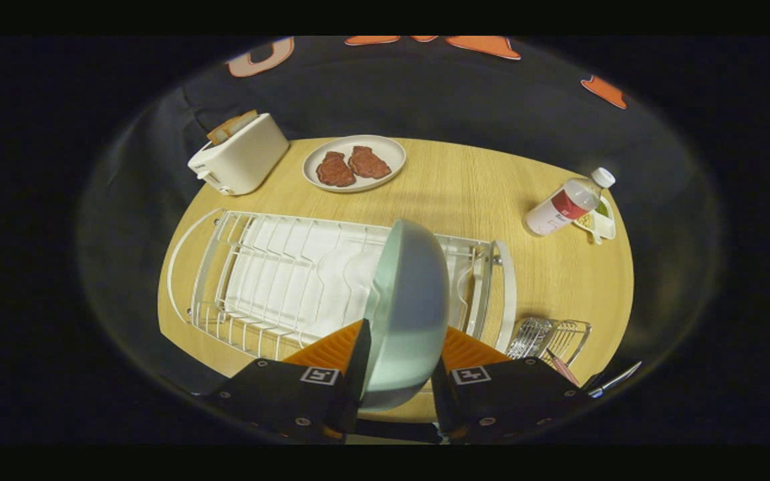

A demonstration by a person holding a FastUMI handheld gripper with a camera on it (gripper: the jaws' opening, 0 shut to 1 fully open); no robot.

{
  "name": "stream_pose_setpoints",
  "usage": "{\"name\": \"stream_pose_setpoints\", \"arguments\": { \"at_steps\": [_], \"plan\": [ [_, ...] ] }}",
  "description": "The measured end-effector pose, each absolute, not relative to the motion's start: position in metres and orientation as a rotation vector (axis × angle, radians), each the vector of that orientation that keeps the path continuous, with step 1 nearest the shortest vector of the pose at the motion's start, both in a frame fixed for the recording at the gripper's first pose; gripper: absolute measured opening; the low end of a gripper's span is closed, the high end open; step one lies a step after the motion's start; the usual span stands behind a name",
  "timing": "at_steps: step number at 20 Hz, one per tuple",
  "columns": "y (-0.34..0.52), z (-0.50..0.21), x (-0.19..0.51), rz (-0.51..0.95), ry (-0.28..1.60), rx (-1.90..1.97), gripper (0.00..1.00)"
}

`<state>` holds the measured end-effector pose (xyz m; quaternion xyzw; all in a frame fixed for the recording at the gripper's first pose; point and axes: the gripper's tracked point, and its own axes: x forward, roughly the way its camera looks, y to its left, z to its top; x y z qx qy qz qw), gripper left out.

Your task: Take the plate from the dish rack, then take the spoon from the basket and place it into the plate.

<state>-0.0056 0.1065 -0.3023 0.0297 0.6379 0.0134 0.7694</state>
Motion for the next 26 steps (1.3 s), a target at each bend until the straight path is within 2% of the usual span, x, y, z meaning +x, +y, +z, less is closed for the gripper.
{"name": "stream_pose_setpoints", "arguments": {
  "at_steps": [10,14,18,26],
  "plan": [
    [0.07,-0.281,-0.005,-0.283,1.346,0.074,0.28],
    [0.059,-0.273,-0.008,-0.365,1.308,0.088,0.27],
    [0.049,-0.255,-0.01,-0.402,1.246,0.045,0.27],
    [0.055,-0.223,-0.046,-0.339,1.215,0.18,0.27]
  ]
}}
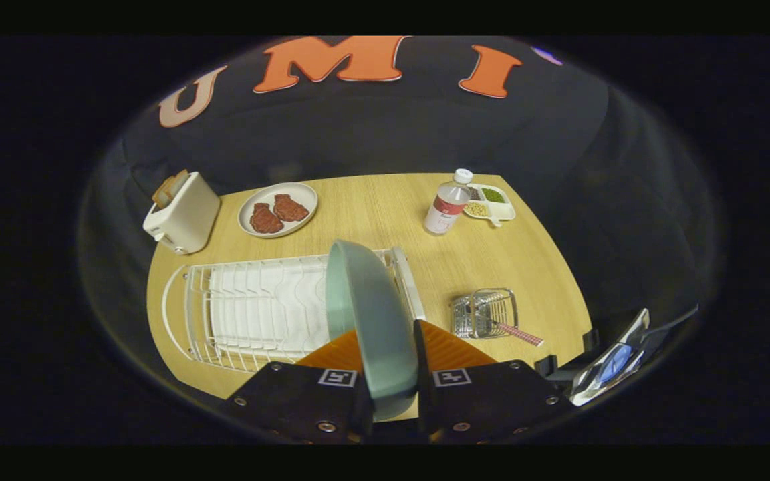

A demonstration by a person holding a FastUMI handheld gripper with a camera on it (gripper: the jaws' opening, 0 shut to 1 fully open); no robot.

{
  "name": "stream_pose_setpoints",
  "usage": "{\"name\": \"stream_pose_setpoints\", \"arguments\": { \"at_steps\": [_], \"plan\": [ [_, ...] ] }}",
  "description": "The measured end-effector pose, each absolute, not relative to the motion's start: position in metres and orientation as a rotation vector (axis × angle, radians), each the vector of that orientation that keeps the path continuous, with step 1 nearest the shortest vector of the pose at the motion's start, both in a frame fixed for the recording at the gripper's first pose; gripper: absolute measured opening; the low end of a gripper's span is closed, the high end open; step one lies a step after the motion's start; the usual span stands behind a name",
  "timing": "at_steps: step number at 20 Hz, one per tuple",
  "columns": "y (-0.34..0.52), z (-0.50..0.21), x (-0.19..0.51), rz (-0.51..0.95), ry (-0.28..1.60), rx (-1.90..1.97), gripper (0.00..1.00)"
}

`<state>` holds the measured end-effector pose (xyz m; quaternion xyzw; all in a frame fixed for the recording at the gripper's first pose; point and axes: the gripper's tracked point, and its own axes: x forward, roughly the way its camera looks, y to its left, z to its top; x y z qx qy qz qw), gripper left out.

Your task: Take the plate from the dish rack, then take the spoon from the basket and place it into the plate.

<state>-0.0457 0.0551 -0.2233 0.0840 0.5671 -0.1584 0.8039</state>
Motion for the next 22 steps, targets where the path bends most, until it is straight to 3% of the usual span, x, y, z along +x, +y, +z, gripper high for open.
{"name": "stream_pose_setpoints", "arguments": {
  "at_steps": [12,22],
  "plan": [
    [0.058,-0.231,-0.168,-0.171,1.255,0.468,0.27],
    [0.066,-0.293,-0.227,0.017,1.266,0.744,0.27]
  ]
}}
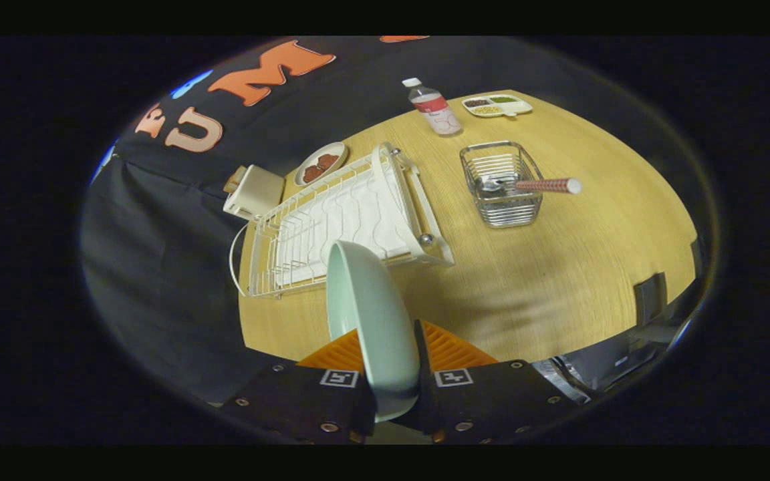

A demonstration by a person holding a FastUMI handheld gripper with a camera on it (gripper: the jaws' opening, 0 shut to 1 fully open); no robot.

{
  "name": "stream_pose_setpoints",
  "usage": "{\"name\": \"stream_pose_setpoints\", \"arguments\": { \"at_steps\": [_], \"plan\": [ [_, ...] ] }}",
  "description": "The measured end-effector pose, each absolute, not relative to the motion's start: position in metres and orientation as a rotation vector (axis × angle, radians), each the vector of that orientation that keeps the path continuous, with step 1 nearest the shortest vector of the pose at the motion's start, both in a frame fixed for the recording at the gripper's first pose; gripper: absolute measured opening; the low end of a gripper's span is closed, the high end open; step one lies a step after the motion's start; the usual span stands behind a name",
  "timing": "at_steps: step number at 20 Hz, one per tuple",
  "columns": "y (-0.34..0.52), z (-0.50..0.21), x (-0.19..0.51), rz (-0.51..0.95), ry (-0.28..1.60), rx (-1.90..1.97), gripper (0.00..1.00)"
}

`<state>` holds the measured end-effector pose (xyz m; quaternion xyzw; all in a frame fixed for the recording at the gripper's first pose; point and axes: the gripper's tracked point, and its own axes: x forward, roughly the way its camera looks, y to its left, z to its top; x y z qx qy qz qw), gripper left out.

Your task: Take the plate from the dish rack, then take the spoon from the basket and place it into the plate.

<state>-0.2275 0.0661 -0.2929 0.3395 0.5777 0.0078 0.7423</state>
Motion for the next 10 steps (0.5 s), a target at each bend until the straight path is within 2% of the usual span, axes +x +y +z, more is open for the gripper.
{"name": "stream_pose_setpoints", "arguments": {
  "at_steps": [10],
  "plan": [
    [0.086,-0.339,-0.24,0.094,1.213,0.921,0.27]
  ]
}}
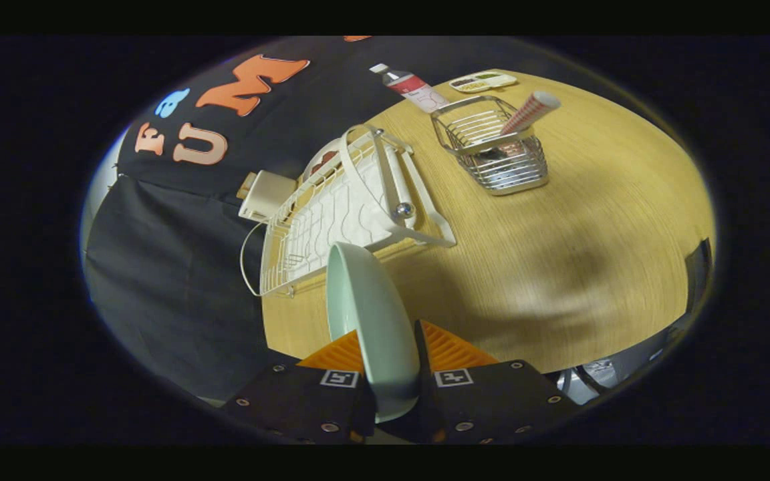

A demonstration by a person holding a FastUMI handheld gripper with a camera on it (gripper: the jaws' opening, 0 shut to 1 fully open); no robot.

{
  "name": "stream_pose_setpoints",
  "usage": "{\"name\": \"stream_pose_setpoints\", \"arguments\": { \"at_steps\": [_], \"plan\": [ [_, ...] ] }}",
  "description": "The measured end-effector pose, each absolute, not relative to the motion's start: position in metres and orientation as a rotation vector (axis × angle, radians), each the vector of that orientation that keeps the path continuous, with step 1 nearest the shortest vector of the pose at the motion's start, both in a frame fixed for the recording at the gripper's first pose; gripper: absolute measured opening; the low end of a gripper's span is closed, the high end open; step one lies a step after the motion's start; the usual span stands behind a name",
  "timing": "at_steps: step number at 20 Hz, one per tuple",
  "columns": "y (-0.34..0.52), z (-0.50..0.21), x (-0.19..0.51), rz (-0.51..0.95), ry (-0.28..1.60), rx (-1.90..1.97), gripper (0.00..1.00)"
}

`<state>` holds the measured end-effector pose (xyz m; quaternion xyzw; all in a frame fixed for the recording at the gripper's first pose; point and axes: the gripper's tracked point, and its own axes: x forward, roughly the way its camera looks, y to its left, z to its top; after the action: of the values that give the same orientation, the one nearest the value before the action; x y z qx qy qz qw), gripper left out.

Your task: Take the plate from the dish rack, then take the spoon from the basket and place it into the plate.

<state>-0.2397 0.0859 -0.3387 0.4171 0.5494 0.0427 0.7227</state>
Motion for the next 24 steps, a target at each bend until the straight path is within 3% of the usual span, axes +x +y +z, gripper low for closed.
{"name": "stream_pose_setpoints", "arguments": {
  "at_steps": [12,18,24],
  "plan": [
    [0.089,-0.381,-0.247,0.006,1.233,0.943,0.33],
    [0.041,-0.373,-0.232,-0.106,1.12,0.832,0.69],
    [-0.042,-0.347,-0.194,-0.244,0.885,0.556,0.89]
  ]
}}
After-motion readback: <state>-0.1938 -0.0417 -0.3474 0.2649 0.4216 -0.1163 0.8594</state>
